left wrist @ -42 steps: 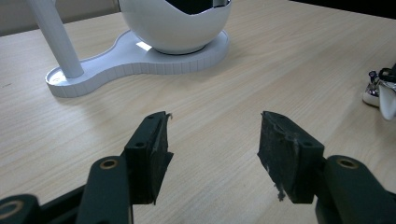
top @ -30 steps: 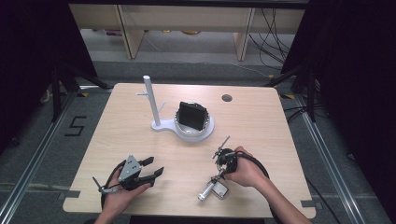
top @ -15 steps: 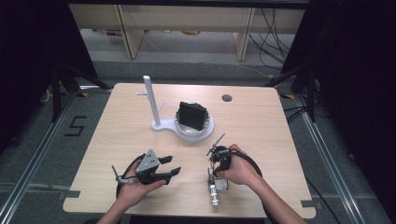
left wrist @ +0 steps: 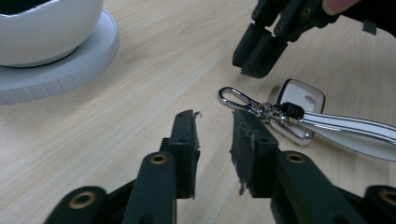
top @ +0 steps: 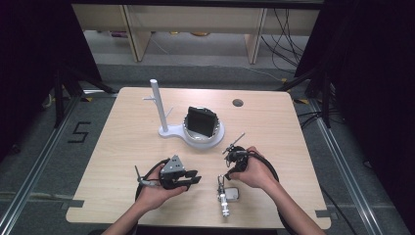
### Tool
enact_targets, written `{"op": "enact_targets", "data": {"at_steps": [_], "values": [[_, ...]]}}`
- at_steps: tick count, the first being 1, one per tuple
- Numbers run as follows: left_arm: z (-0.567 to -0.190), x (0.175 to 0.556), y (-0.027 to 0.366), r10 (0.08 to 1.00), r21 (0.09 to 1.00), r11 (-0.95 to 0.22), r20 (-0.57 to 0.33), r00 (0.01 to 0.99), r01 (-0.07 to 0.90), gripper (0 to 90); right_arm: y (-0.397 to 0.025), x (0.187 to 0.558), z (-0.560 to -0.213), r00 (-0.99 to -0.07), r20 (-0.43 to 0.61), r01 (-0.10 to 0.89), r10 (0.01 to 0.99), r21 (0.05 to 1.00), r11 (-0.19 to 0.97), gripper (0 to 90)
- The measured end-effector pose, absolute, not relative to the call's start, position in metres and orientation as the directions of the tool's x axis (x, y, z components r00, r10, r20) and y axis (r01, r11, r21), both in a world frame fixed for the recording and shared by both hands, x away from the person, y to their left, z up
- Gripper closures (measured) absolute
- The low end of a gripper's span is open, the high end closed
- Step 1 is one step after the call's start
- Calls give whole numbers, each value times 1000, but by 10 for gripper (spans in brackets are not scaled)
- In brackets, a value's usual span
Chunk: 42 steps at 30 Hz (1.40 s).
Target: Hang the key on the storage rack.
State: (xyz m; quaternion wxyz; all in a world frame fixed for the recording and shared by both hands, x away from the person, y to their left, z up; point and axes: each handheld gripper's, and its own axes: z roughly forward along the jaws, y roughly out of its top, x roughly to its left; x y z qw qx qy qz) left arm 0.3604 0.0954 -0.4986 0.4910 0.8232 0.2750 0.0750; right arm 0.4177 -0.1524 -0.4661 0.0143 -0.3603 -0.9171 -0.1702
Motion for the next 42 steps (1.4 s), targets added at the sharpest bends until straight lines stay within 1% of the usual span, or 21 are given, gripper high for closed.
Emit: {"op": "enact_targets", "data": {"at_steps": [2, 4, 5, 8, 10, 13, 22, 25, 29, 40, 42], "values": [[-498, 360, 93, 517, 843, -383, -143, 844, 378, 737, -150, 419, -466, -726, 160, 681, 669, 305, 666, 737], [-498, 358, 90, 514, 846, -373, -155, 844, 383, 741, -148, 420, -465, -716, 159, 691, 680, 301, 657, 723], [-498, 358, 89, 509, 845, -381, -147, 848, 375, 741, -147, 421, -466, -711, 153, 696, 686, 297, 654, 719], [-498, 357, 88, 509, 843, -386, -144, 849, 374, 742, -142, 423, -467, -697, 189, 712, 692, 298, 636, 710], [-498, 358, 87, 492, 836, -403, -145, 859, 372, 746, -141, 424, -468, -692, 191, 718, 696, 287, 634, 710], [-499, 358, 84, 495, 841, -394, -145, 857, 370, 748, -140, 426, -469, -682, 202, 728, 703, 279, 626, 719], [-498, 358, 78, 472, 837, -419, -132, 872, 353, 733, -138, 427, -471, -661, 213, 748, 720, 259, 611, 762], [-499, 357, 76, 479, 841, -410, -130, 868, 352, 729, -138, 428, -473, -647, 217, 760, 731, 255, 598, 768], [-498, 357, 76, 477, 837, -425, -117, 871, 345, 723, -138, 428, -474, -638, 215, 768, 739, 247, 591, 770], [-499, 357, 78, 473, 837, -426, -118, 873, 344, 712, -132, 425, -480, -598, 226, 800, 769, 223, 557, 755], [-499, 357, 77, 478, 840, -417, -122, 870, 346, 710, -130, 425, -479, -601, 214, 798, 770, 222, 561, 758]]}}
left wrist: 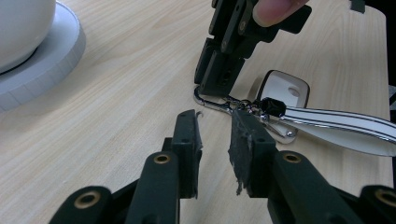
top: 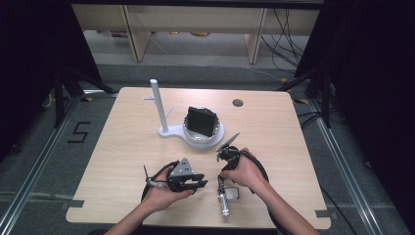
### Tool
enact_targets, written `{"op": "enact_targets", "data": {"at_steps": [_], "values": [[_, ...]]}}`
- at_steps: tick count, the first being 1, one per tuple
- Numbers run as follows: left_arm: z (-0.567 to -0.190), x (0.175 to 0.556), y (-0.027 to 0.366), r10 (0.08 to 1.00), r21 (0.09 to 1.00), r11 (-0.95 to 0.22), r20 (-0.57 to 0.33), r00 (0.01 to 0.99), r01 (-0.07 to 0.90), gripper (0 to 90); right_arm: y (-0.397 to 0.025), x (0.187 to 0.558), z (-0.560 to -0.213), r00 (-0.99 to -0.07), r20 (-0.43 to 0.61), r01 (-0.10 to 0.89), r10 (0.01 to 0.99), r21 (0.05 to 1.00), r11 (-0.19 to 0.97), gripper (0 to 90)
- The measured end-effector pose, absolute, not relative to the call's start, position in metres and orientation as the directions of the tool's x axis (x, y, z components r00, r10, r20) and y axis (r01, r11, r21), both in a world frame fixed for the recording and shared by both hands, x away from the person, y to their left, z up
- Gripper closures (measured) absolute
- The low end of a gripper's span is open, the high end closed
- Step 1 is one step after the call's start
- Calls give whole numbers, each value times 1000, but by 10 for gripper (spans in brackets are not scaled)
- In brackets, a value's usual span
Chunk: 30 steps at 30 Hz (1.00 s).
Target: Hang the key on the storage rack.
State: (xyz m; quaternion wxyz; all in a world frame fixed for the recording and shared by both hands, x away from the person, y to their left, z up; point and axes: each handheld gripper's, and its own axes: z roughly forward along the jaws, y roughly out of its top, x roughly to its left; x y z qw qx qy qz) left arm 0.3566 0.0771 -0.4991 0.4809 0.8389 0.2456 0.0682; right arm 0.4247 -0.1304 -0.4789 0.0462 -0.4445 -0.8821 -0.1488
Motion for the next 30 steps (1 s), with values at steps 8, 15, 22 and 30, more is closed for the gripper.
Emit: {"op": "enact_targets", "data": {"at_steps": [8, 15, 22, 30], "values": [[-499, 356, 79, 487, 839, -422, -110, 866, 344, 703, -122, 419, -477, -596, 142, 800, 791, 200, 566, 774], [-499, 356, 81, 486, 834, -429, -110, 867, 346, 700, -117, 414, -477, -605, 82, 788, 792, 203, 581, 831], [-500, 356, 80, 481, 836, -426, -116, 869, 347, 698, -120, 413, -477, -634, 68, 762, 770, 224, 607, 857], [-499, 356, 82, 481, 834, -427, -119, 869, 351, 695, -115, 416, -475, -644, 63, 761, 763, 153, 630, 840]]}}
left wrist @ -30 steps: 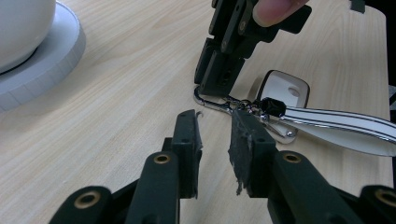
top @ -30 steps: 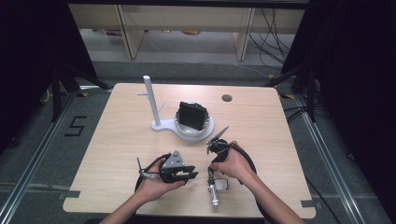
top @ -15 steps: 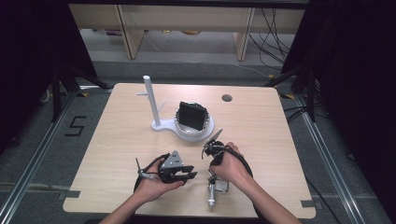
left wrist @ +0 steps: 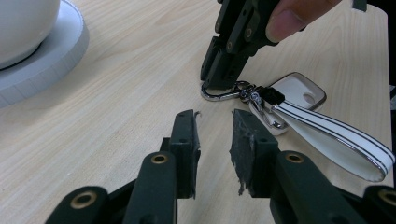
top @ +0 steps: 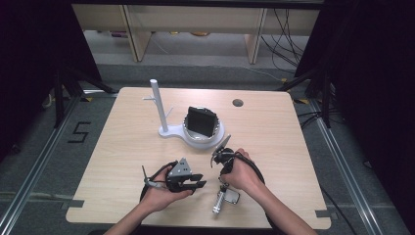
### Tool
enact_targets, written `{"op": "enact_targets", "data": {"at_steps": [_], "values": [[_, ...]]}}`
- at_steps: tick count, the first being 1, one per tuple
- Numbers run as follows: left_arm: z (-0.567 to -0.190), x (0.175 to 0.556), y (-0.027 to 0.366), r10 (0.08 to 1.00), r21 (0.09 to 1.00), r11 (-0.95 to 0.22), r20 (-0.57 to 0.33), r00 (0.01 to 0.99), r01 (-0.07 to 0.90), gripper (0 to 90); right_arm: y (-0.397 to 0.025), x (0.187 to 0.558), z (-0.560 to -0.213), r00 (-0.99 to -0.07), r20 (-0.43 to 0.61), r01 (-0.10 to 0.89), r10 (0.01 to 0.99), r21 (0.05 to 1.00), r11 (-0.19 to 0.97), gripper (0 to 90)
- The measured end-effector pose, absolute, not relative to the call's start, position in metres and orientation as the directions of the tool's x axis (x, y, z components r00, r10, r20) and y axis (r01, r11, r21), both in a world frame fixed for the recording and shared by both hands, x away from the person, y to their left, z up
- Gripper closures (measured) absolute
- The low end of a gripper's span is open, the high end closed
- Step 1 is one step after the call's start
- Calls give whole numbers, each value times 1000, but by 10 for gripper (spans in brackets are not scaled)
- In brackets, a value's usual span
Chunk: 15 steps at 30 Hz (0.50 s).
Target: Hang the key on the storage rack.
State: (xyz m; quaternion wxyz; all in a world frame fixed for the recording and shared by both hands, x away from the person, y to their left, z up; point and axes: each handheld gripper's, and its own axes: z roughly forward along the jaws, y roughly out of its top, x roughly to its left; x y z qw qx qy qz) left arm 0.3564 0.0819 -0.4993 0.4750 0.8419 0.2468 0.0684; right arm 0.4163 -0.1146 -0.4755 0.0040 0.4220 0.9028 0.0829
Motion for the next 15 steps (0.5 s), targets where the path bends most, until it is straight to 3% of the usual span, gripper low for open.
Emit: {"op": "enact_targets", "data": {"at_steps": [10, 15], "values": [[-499, 356, 82, 483, 833, -427, -118, 868, 351, 693, -101, 423, -473, -655, 51, 755, 754, 16, 655, 863], [-500, 356, 81, 485, 836, -425, -114, 867, 348, 693, -99, 423, -473, -725, 19, 689, 689, 32, 724, 867]]}}
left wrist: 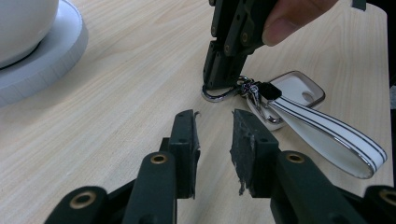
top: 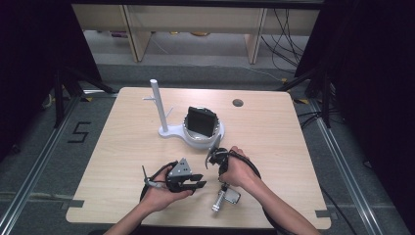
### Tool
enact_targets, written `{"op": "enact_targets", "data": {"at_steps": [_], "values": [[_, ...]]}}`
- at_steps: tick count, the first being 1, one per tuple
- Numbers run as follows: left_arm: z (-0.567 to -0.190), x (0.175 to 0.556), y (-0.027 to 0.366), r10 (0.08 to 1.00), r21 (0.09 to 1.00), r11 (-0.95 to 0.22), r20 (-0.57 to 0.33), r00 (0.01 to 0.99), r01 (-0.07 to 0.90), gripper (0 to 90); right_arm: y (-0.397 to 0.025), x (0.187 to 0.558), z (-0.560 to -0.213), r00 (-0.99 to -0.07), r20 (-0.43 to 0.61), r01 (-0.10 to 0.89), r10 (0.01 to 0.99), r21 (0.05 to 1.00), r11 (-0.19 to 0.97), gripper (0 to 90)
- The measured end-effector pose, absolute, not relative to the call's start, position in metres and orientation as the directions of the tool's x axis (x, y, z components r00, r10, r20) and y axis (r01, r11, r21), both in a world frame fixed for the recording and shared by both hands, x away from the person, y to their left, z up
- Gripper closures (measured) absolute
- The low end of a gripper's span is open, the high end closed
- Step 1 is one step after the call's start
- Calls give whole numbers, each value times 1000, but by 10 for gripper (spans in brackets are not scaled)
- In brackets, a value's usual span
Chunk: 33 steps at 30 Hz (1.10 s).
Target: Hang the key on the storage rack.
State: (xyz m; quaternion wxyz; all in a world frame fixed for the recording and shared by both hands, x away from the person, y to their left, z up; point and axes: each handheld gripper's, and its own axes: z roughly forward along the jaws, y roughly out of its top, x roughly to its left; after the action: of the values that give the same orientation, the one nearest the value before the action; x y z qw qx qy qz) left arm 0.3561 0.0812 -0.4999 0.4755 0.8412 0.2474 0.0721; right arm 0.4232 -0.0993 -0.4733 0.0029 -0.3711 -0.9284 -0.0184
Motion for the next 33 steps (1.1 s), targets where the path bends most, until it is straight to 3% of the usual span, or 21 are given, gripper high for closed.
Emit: {"op": "enact_targets", "data": {"at_steps": [9, 17, 18, 23, 27, 33], "values": [[-500, 357, 83, 478, 827, -448, -100, 873, 340, 691, -95, 432, -475, -824, 28, 565, 565, -28, 825, 857], [-501, 357, 83, 476, 829, -438, -113, 872, 347, 689, -97, 430, -475, -850, -1, 527, 527, -2, 850, 882], [-501, 356, 82, 482, 835, -424, -119, 868, 349, 687, -96, 427, -474, -824, 3, 567, 567, -5, 824, 884], [-501, 357, 84, 482, 840, -413, -126, 867, 352, 676, -106, 423, -474, -796, 47, 604, 603, 113, 789, 885], [-501, 358, 84, 493, 843, -396, -140, 859, 364, 661, -117, 420, -472, -797, 34, 592, 603, 240, 769, 885], [-497, 359, 85, 498, 857, -366, -149, 854, 363, 614, -122, 418, -452, -763, 18, 609, 647, 357, 708, 885]]}}
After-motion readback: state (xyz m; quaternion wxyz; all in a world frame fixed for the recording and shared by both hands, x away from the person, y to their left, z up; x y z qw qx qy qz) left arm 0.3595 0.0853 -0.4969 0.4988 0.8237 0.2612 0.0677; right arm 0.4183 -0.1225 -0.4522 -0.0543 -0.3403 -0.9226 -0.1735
